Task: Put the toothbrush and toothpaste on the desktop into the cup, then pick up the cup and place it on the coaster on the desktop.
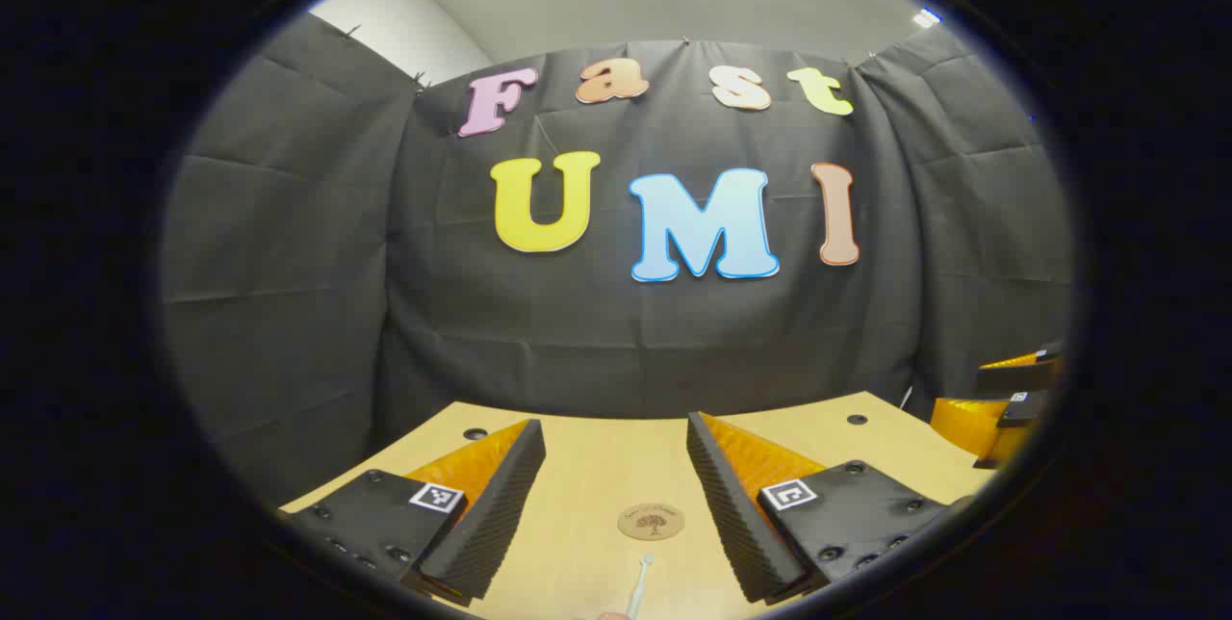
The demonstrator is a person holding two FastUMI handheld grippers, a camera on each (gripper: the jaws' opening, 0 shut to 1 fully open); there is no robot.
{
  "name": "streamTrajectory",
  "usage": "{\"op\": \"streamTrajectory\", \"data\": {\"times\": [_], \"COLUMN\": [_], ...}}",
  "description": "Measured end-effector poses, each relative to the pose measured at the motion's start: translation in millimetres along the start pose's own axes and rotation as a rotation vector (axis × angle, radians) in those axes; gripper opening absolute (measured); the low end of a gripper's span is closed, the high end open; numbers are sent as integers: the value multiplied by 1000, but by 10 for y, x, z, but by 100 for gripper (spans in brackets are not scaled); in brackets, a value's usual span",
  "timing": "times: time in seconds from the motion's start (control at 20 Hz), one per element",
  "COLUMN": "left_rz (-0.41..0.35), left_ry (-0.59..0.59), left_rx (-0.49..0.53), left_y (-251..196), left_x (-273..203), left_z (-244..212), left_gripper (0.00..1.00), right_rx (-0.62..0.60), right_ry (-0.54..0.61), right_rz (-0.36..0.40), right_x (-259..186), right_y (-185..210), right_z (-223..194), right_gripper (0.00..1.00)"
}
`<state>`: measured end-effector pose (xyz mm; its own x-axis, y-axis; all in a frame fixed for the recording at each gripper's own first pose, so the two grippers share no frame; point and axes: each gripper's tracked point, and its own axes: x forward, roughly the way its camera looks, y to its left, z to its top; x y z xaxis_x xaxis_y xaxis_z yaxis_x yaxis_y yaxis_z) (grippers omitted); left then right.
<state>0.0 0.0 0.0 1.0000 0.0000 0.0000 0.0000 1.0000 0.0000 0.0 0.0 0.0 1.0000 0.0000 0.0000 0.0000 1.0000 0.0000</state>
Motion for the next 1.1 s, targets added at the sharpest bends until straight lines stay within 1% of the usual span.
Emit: {"op": "streamTrajectory", "data": {"times": [0.1,0.15,0.25,0.35,0.4,0.45,0.55,0.6,0.65,0.75,0.85,0.95,1.0,1.1], "left_rz": [1,3,5,0,-3,-4,-9,-12,-13,-13,-19,-26,-34,-47], "left_ry": [8,11,11,9,7,8,18,22,24,28,38,76,101,149], "left_rx": [-3,-4,-2,2,4,6,4,1,-1,-1,-1,-5,-14,-31], "left_y": [11,27,40,32,32,47,51,59,67,92,100,85,68,59], "left_x": [5,13,18,18,28,21,42,55,54,86,121,175,196,221], "left_z": [-37,-39,-32,-21,-15,-28,-73,-90,-94,-122,-165,-277,-344,-485], "left_gripper": [96,99,98,99,96,99,99,96,99,99,99,99,94,94], "right_rx": [-14,-18,-19,-13,-14,-19,-29,-32,-32,-35,-43,-48,-41,-20], "right_ry": [9,11,20,20,20,21,27,32,39,50,78,130,152,207], "right_rz": [-9,-15,-19,-13,-10,-8,2,7,12,21,13,7,16,28], "right_x": [11,28,30,52,63,70,91,93,104,114,170,213,241,312], "right_y": [-1,-6,22,75,102,129,181,209,233,286,298,318,366,412], "right_z": [-11,-13,-34,-40,-48,-42,-62,-69,-76,-94,-152,-265,-324,-468], "right_gripper": [95,95,95,95,95,95,95,95,95,95,95,95,95,95]}}
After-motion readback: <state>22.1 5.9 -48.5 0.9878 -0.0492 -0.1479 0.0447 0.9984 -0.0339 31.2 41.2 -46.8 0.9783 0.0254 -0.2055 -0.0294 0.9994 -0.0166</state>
